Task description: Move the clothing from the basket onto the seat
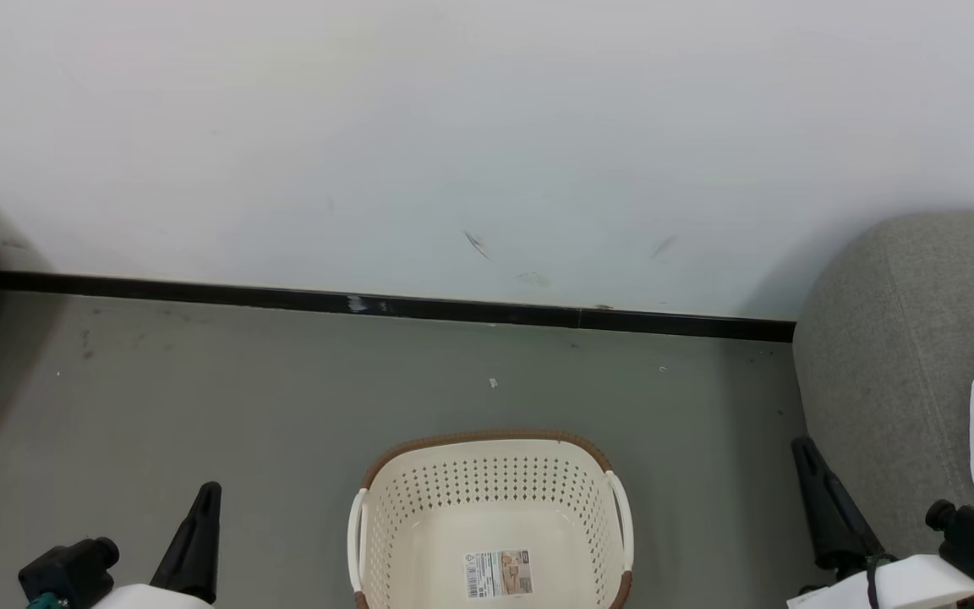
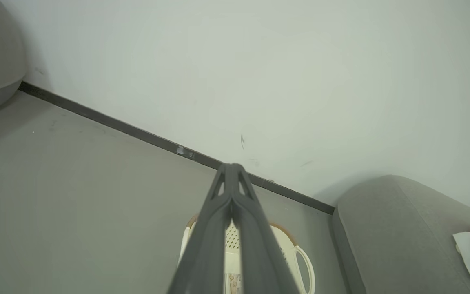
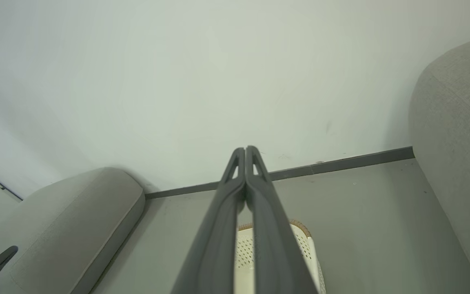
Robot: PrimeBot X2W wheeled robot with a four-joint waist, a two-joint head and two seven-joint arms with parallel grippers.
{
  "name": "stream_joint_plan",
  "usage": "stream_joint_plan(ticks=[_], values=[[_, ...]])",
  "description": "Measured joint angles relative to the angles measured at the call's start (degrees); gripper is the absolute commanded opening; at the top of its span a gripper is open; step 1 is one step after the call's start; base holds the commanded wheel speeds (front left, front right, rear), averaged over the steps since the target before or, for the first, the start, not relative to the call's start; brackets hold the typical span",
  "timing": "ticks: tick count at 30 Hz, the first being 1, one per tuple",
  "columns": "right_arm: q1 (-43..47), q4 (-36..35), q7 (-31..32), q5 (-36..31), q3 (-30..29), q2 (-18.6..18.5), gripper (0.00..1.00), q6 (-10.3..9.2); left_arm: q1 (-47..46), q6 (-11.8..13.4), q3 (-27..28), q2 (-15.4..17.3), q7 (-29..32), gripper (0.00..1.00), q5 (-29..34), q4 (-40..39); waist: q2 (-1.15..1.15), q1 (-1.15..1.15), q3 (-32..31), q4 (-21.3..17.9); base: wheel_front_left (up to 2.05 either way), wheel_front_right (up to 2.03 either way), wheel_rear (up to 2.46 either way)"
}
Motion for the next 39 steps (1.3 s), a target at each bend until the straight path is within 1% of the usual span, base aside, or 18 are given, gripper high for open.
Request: stream_joint_plan(ticks=[11,19,23,25,39], values=[[-0.3,1.6,2.3,9.2,-0.5,-0.2,0.00,0.00,0.0,-0.7,2.5,-1.5,2.1,0.00,-6.2,0.2,0.00,0.36,-0.2,-0.8,0.00,0.00,0.00],[-0.7,3.0,3.7,16.3,-0.7,-0.7,0.00,0.00,0.0,-1.6,4.2,-2.5,3.9,0.00,-10.4,0.4,0.00,0.45,-0.4,-1.3,0.00,0.00,0.00],[-1.1,3.7,4.5,19.8,-0.8,-1.1,0.00,0.00,0.0,-1.6,5.0,-3.1,4.5,0.00,-12.8,0.5,0.00,0.44,-0.4,-1.5,0.00,0.00,0.00],[-1.6,4.0,4.9,21.6,-0.9,-1.2,0.00,0.00,-0.1,-2.0,5.4,-3.3,5.0,0.00,-13.8,0.6,0.00,0.42,-0.4,-1.6,0.00,0.00,0.00],[-3.1,6.8,7.2,33.7,-1.5,-2.0,0.00,0.00,-0.3,-3.1,8.5,-5.1,7.5,0.00,-21.4,1.4,0.00,0.10,-0.2,-2.3,0.00,0.00,0.00]])
